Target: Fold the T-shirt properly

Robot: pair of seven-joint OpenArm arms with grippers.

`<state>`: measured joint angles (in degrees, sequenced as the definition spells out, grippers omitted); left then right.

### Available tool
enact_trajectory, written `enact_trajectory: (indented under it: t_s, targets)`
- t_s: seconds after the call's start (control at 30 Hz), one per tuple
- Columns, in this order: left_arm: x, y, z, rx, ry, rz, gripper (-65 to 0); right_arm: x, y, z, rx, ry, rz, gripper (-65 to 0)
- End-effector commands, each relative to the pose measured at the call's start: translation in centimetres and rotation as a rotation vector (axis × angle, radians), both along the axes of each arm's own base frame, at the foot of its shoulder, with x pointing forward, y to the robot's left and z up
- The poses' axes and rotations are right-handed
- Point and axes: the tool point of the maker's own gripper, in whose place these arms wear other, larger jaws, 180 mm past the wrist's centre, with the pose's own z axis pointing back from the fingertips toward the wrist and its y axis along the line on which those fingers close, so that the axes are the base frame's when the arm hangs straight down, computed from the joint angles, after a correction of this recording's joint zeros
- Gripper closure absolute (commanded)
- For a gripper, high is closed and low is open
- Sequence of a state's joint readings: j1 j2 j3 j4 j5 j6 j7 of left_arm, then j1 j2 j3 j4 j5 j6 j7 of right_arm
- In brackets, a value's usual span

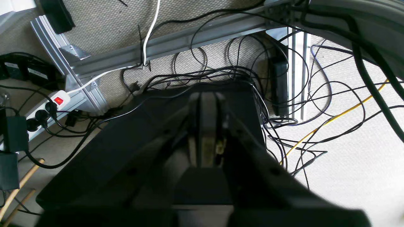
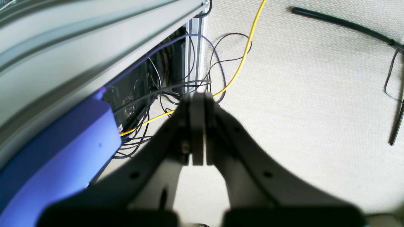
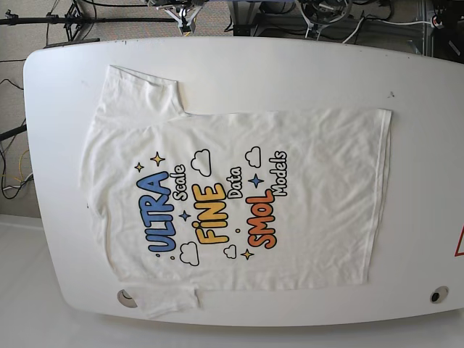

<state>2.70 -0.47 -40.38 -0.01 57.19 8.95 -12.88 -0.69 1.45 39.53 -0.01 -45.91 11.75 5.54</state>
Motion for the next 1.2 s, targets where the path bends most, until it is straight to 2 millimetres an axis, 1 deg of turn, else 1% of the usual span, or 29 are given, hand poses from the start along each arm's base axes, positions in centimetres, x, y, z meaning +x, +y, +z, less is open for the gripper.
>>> enact_trajectory:
  t_s: [0.0, 0.07, 0.13, 0.27, 0.33, 0.4, 0.47, 0.57, 0.67, 0.73, 0.8, 0.87, 1.0, 1.07, 1.17]
  targets:
    - [1.7, -1.2, 0.1, -0.037, -0.058, -0.042, 0.0, 0.1, -0.9, 0.0, -0.015, -0.003, 0.012, 0.0]
    - [1.3, -1.4, 0.1, -0.05, -0.05, -0.033, 0.0, -0.1, -1.0, 0.0, -0.017, -0.001, 0.007, 0.0]
    - [1.2, -1.8, 0.0, -0.078, -0.044, -0.031, 0.0, 0.3, -1.0, -0.1, -0.017, -0.009, 0.009, 0.0]
    - [1.1, -2.5, 0.0, -0.118, -0.038, -0.027, 0.0, 0.0, -1.1, -0.1, -0.02, -0.004, 0.01, 0.0]
    - [0.3, -2.5, -0.1, -0.122, -0.023, -0.022, 0.0, -0.5, -1.4, 0.0, -0.021, 0.01, 0.012, 0.0]
    - [-0.1, -2.9, 0.0, -0.139, -0.023, -0.005, 0.0, -0.4, -1.8, -0.1, -0.029, 0.0, 0.007, 0.0]
    - [-0.9, -3.0, 0.0, -0.152, -0.011, 0.003, 0.0, -0.7, -2.1, 0.0, -0.034, 0.005, 0.004, 0.0]
    - [-2.4, -3.0, 0.0, -0.161, 0.01, 0.017, 0.0, -1.5, -3.1, 0.0, -0.051, 0.01, 0.001, 0.0]
    - [-3.5, -2.1, 0.1, -0.148, 0.019, 0.027, 0.0, -2.2, -4.2, 0.0, -0.069, 0.012, -0.002, -0.7]
    - [-3.7, -0.6, 0.2, -0.109, 0.009, 0.016, 0.0, -2.7, -4.6, 0.1, -0.074, 0.02, -0.012, -0.7]
    - [-4.0, -0.1, 0.3, -0.096, 0.011, 0.016, 0.0, -2.9, -4.8, 0.1, -0.078, 0.021, -0.013, -0.8]
    - [-3.7, -1.2, 0.2, -0.108, 0.005, 0.022, 0.0, -2.6, -3.6, 0.1, -0.057, 0.026, -0.006, 0.0]
    - [-3.7, -1.2, 0.2, -0.101, 0.005, 0.019, 0.0, -2.4, -3.4, 0.0, -0.054, 0.023, -0.005, 0.0]
    - [-4.1, -1.4, 0.2, -0.1, 0.017, 0.006, 0.0, -2.5, -3.9, 0.0, -0.066, 0.021, 0.017, 0.0]
    - [-4.4, -1.3, 0.2, -0.098, 0.021, 0.005, 0.0, -2.7, -3.8, 0.0, -0.065, 0.026, 0.016, 0.0]
